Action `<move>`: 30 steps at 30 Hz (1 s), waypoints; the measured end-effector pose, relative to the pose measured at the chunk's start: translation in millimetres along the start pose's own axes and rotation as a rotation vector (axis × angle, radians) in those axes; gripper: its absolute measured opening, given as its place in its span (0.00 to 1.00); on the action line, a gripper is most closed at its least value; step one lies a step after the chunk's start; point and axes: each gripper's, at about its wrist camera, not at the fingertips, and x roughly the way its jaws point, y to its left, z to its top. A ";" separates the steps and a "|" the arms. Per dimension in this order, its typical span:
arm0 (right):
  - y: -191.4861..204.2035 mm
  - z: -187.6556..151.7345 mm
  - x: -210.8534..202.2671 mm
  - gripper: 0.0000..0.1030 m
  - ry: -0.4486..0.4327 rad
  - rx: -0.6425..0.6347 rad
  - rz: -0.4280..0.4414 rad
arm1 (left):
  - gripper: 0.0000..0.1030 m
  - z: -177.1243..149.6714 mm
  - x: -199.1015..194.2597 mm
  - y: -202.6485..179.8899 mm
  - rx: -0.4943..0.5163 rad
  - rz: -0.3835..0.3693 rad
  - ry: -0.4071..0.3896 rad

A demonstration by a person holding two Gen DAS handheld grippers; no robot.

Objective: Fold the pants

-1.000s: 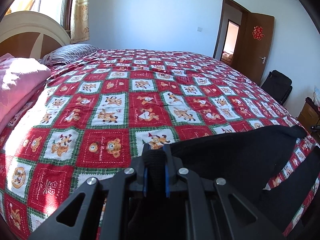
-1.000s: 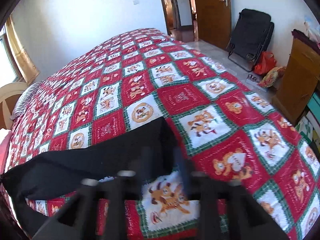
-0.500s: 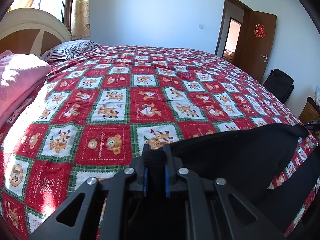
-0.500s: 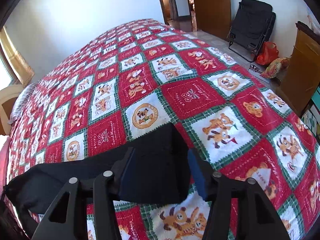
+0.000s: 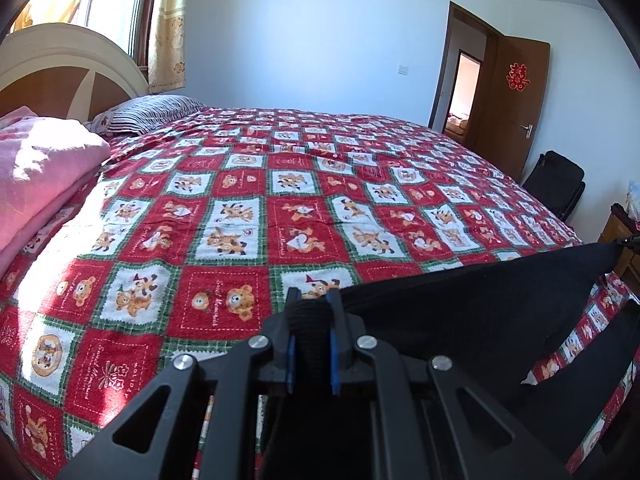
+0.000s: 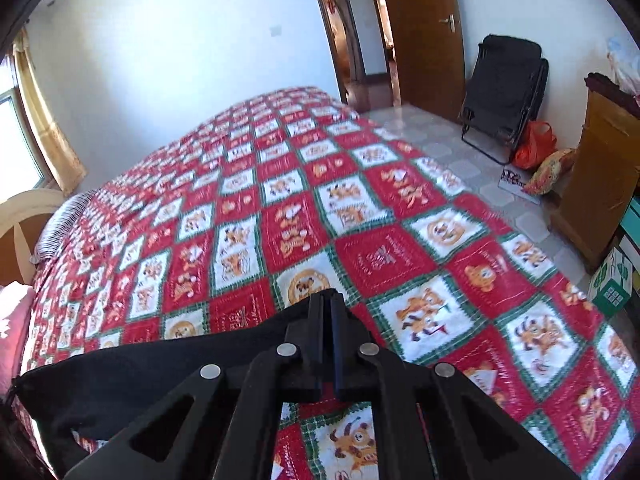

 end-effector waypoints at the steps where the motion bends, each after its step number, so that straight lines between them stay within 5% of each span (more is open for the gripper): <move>1: -1.2 -0.1 -5.7 0.03 -0.008 0.003 0.005 | 0.12 -1.6 -3.8 0.9 0.000 -0.006 -0.008; 12: -44.9 -62.7 -73.6 0.03 -0.030 0.029 0.043 | 0.12 -49.9 -56.4 -0.6 0.052 -0.110 -0.092; 20: -70.0 -112.9 -96.7 0.03 -0.012 0.050 0.019 | 0.12 -102.0 -73.3 -6.6 0.071 -0.139 -0.058; 30: -85.1 -151.0 -114.5 0.03 0.021 0.043 -0.041 | 0.13 -129.5 -82.0 -2.6 0.042 -0.145 -0.060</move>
